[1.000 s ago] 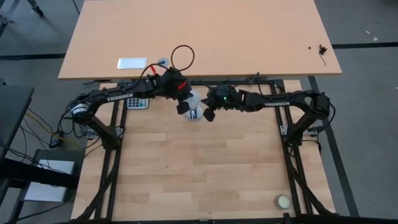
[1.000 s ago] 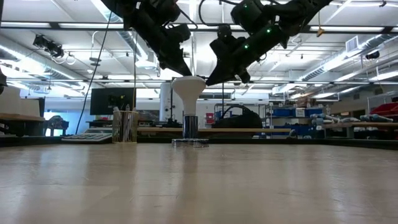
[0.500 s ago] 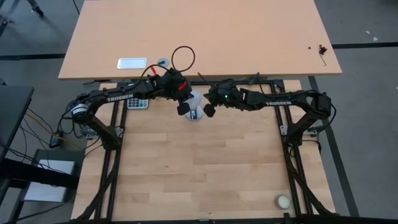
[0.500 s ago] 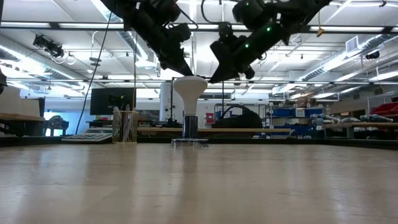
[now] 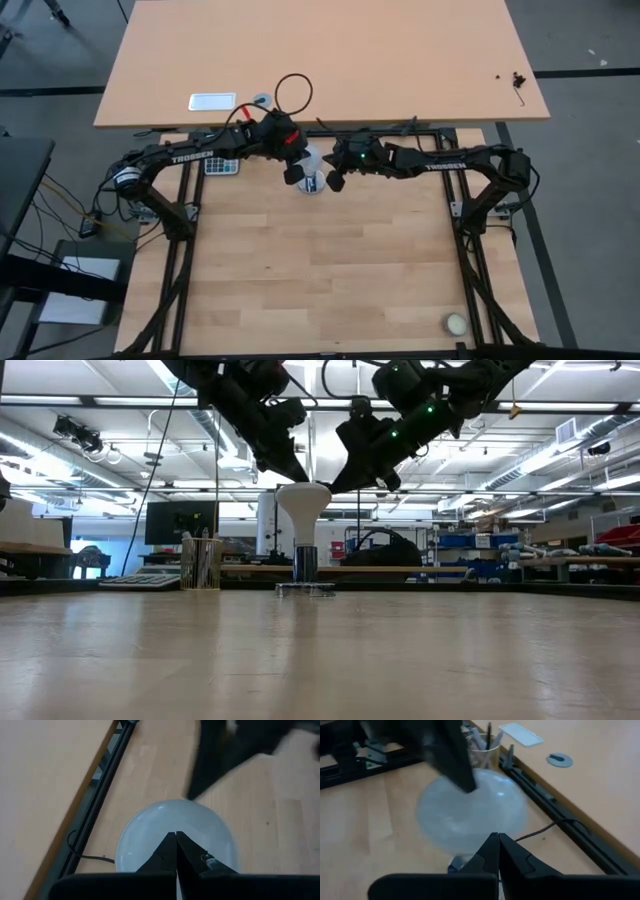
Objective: Screw lightbulb
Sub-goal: Insert the white lightbulb on the silver lamp
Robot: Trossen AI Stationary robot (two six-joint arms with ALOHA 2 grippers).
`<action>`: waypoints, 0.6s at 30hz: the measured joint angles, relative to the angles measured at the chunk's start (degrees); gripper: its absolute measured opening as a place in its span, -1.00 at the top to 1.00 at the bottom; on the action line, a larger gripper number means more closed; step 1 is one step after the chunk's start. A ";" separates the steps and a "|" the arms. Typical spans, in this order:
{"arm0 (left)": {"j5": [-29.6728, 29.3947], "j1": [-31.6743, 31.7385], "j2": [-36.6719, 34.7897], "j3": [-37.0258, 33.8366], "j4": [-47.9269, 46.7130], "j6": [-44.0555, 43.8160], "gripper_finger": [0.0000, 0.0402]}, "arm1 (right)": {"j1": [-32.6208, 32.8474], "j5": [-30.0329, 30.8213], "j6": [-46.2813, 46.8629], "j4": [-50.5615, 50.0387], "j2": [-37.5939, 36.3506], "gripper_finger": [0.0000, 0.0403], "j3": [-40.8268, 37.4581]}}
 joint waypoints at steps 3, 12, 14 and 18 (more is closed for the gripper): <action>0.09 0.07 0.08 0.00 0.47 0.02 1.00 | 1.75 -3.72 0.05 -0.17 0.03 0.94 -0.01; 0.26 0.00 0.07 0.00 0.32 0.05 1.00 | 3.35 2.89 -0.85 1.39 -0.80 0.95 0.13; 0.24 -0.01 0.07 0.00 0.25 0.05 1.00 | 1.70 5.20 -0.85 1.43 -0.79 0.95 0.13; 0.22 0.00 0.07 0.00 0.32 0.06 1.00 | -1.38 4.71 -0.85 1.12 -0.26 0.95 0.11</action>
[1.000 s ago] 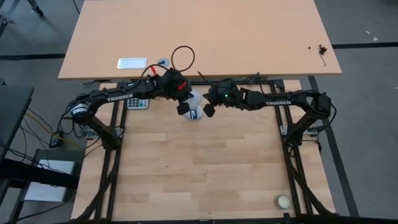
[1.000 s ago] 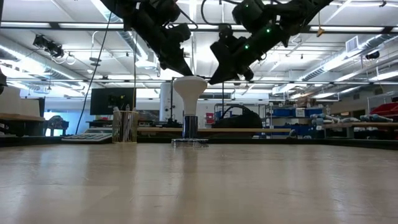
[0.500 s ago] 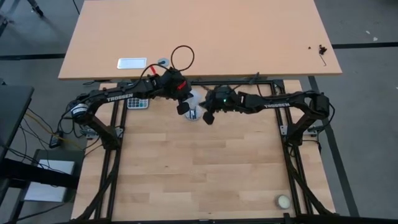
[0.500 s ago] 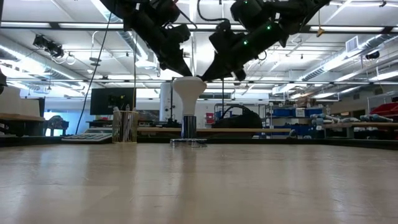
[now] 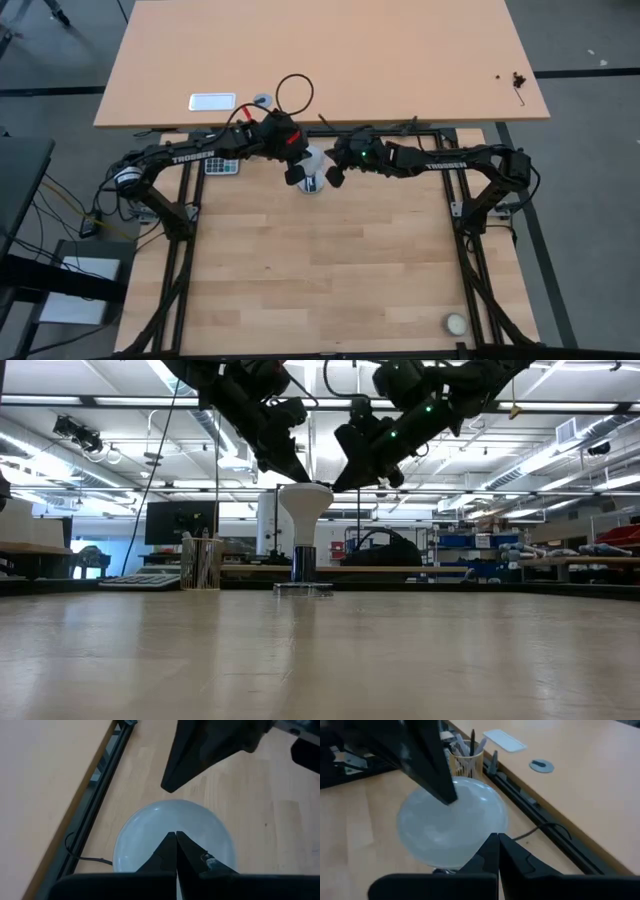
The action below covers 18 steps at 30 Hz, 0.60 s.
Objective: Screw lightbulb
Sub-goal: Insert the white lightbulb on the silver lamp
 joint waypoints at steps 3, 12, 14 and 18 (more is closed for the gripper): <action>-0.11 -0.04 0.00 0.00 0.04 0.01 1.00 | -1.18 -1.19 0.00 -0.34 0.12 0.95 0.00; -0.15 -0.04 0.02 -0.02 0.33 0.01 1.00 | -1.42 -4.89 0.02 -0.33 0.14 0.95 0.00; -0.15 -0.02 0.04 -0.02 0.44 0.01 1.00 | -1.42 -4.77 0.01 -0.39 0.14 0.95 0.00; -0.15 -0.04 0.04 -0.04 0.46 0.01 1.00 | -1.42 -4.61 0.02 -0.44 0.14 0.95 0.00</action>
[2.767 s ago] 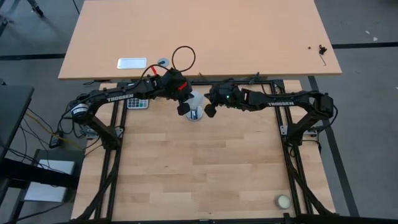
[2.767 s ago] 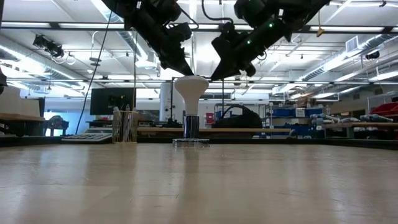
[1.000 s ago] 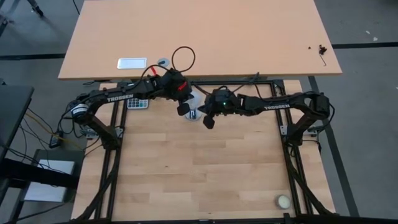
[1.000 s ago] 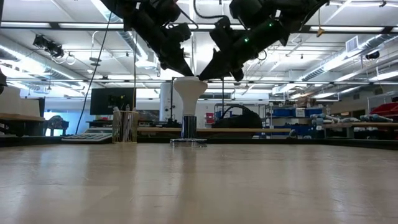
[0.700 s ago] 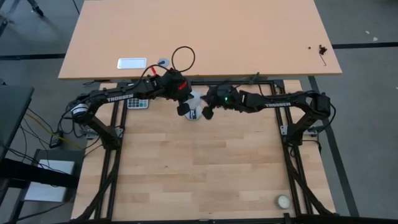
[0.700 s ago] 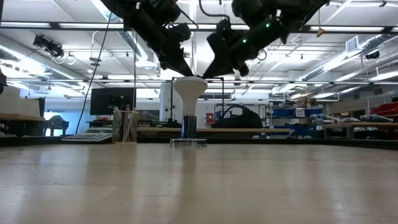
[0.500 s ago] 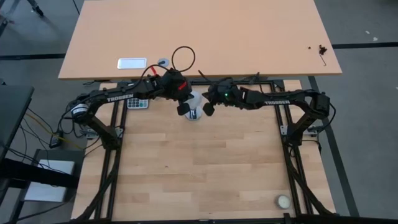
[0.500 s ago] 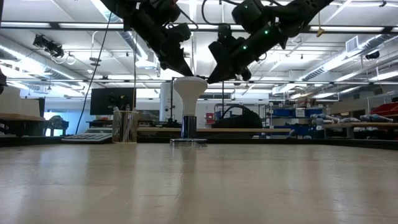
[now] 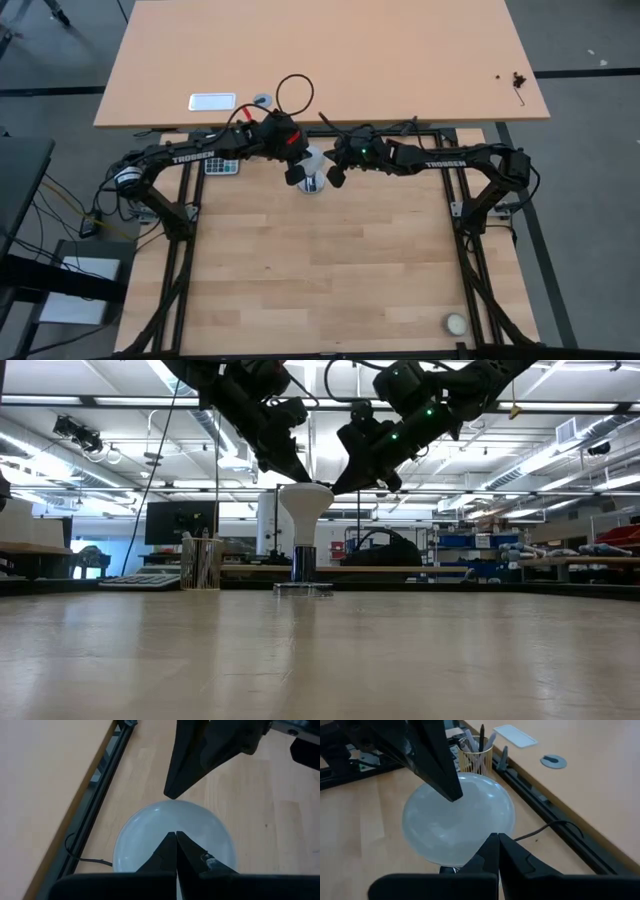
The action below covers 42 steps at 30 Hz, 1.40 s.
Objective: Screw lightbulb
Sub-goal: Insert the white lightbulb on the silver lamp
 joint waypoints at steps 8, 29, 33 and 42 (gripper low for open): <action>0.00 0.00 0.00 0.00 0.04 -0.02 1.00 | -0.74 1.52 0.52 0.13 0.00 0.95 0.00; -0.15 0.04 0.02 0.00 0.51 -0.07 1.00 | 0.88 -14.34 0.98 -0.20 0.02 0.95 0.00; 0.04 -0.02 0.02 0.00 0.44 -0.02 1.00 | 2.17 -11.79 0.50 0.32 -0.44 0.95 0.00; 0.02 0.01 0.00 0.00 0.35 0.00 1.00 | -0.91 0.74 -0.50 0.41 0.38 0.95 0.02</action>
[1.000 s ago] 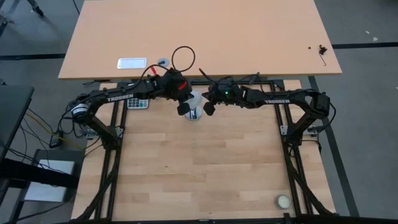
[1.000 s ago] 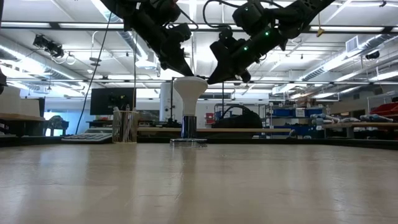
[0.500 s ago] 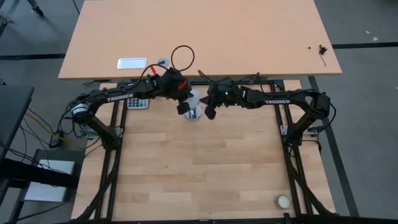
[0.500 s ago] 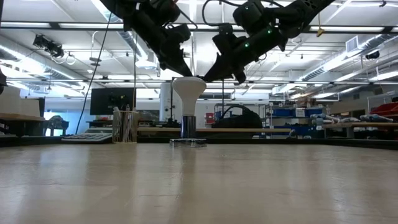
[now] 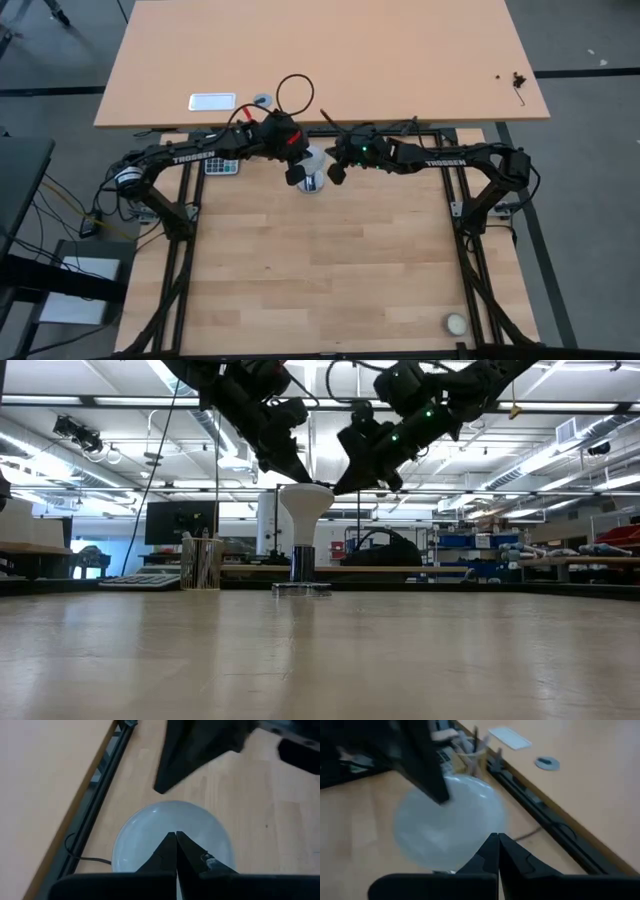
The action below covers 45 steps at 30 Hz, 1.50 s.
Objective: Screw lightbulb
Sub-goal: Insert the white lightbulb on the silver lamp
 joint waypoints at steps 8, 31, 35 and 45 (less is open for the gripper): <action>0.07 0.01 -0.07 0.00 -0.48 -0.02 1.00 | -0.47 -4.68 0.94 0.75 1.46 0.95 -0.03; -1.73 0.38 -0.07 0.07 -1.30 -0.09 1.00 | 0.27 1.21 0.94 0.96 0.21 0.95 0.00; -1.70 0.36 -0.04 0.05 -1.10 -0.11 1.00 | -0.98 -4.00 1.33 1.10 0.58 0.95 -0.02; -1.70 0.38 -0.04 0.05 -0.90 -0.17 1.00 | -0.64 -5.63 1.36 0.99 0.58 0.95 -0.02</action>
